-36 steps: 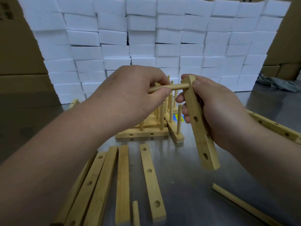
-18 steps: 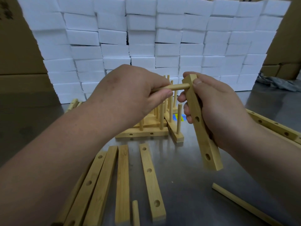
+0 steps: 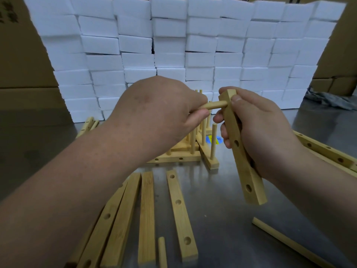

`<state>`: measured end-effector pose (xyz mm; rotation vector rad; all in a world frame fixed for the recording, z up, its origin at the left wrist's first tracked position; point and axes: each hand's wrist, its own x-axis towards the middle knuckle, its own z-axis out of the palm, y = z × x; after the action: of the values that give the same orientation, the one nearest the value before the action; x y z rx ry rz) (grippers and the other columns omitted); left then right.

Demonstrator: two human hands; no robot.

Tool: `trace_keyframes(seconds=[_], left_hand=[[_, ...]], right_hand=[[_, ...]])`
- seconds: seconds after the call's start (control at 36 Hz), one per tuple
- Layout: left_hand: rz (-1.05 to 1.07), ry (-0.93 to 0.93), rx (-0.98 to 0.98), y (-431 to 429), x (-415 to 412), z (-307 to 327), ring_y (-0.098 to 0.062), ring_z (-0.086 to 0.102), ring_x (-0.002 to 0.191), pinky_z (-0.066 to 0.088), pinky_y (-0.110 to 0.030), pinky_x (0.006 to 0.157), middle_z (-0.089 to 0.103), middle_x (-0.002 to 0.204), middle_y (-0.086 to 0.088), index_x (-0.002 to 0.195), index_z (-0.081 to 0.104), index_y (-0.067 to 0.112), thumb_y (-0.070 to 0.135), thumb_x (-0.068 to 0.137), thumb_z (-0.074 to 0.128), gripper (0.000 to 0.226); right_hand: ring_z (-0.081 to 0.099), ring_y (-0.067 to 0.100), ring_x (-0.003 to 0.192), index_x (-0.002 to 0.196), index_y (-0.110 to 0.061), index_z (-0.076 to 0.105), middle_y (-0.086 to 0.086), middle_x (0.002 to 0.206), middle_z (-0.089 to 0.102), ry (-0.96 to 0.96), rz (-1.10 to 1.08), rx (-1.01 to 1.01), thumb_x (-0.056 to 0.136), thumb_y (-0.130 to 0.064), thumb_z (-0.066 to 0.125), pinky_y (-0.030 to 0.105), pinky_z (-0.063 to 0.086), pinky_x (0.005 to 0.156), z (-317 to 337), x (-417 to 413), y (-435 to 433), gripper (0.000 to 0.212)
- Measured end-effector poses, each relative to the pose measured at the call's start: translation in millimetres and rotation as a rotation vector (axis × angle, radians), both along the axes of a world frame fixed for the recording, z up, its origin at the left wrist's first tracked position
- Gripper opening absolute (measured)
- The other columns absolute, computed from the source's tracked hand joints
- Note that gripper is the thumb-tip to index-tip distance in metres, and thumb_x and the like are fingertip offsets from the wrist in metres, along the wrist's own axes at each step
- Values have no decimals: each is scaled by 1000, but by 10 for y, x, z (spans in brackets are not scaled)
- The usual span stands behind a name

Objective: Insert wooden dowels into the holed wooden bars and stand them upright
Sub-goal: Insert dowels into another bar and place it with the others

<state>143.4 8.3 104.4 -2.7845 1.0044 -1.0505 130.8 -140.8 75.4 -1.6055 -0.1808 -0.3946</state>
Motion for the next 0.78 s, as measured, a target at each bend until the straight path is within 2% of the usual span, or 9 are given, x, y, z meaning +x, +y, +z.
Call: trace_keyframes(seconds=[0.11,0.19,0.28,0.36,0.42,0.5,0.58,0.67,0.78], left_hand=[[-28,56,-77,-15,-18,9,-11,41,58,28,-23,53,42,57,4,83,62,19,45,84,23,46],[-54,133,-147,-36,-36,-8,-11,43,56,28,-24,51,44,54,2,76,61,19,46,81,24,46],[-85,237,-270,-19,-6,-37,-16,40,50,27,-25,47,42,48,2,68,59,16,45,85,34,42],[-104,360,-446,-15,20,-49,-14,45,56,32,-23,49,41,45,1,78,69,13,44,85,43,41],[-103,390,-471,-14,25,-50,-14,48,60,34,-25,52,47,48,-5,82,70,12,45,82,43,43],[-92,463,-483,19,20,-10,-8,50,50,36,-21,47,55,48,1,76,71,18,46,84,45,38],[-88,520,-526,33,17,23,-3,41,30,30,-14,34,44,34,9,69,66,26,43,87,50,29],[-96,554,-582,-9,15,-5,-6,35,31,28,-16,35,35,31,7,67,66,25,42,89,50,32],[-101,615,-688,-46,14,-28,-6,30,35,25,-21,36,35,39,7,65,69,25,46,86,51,35]], right_hand=[[45,10,46,79,-27,61,-6,57,56,-28,-4,-13,98,-17,35,22,40,41,9,-8,-5,34],[46,9,47,78,-28,60,-7,57,56,-45,-22,-54,98,-18,34,21,40,42,-14,-5,-17,35],[47,6,48,82,-33,59,-8,58,56,-68,-33,-111,99,-18,33,21,41,43,-33,-4,-24,34],[47,6,49,83,-35,59,-8,58,55,-99,-20,-139,99,-18,33,21,41,44,-24,-5,-32,35],[47,7,49,82,-35,59,-7,58,54,-102,-10,-147,99,-18,33,22,41,44,-37,-3,-38,35],[47,8,49,82,-33,60,-7,58,54,-104,12,-166,99,-17,33,23,41,43,-80,-6,-31,35],[47,7,49,83,-34,60,-7,58,54,-123,22,-165,99,-17,33,23,41,44,-98,-12,-11,36],[47,8,51,84,-34,59,-7,59,54,-138,10,-141,100,-18,32,24,40,44,-92,-9,-18,35],[47,8,51,85,-35,57,-8,59,53,-163,-11,-151,100,-18,32,23,40,44,-81,-12,-31,34]])
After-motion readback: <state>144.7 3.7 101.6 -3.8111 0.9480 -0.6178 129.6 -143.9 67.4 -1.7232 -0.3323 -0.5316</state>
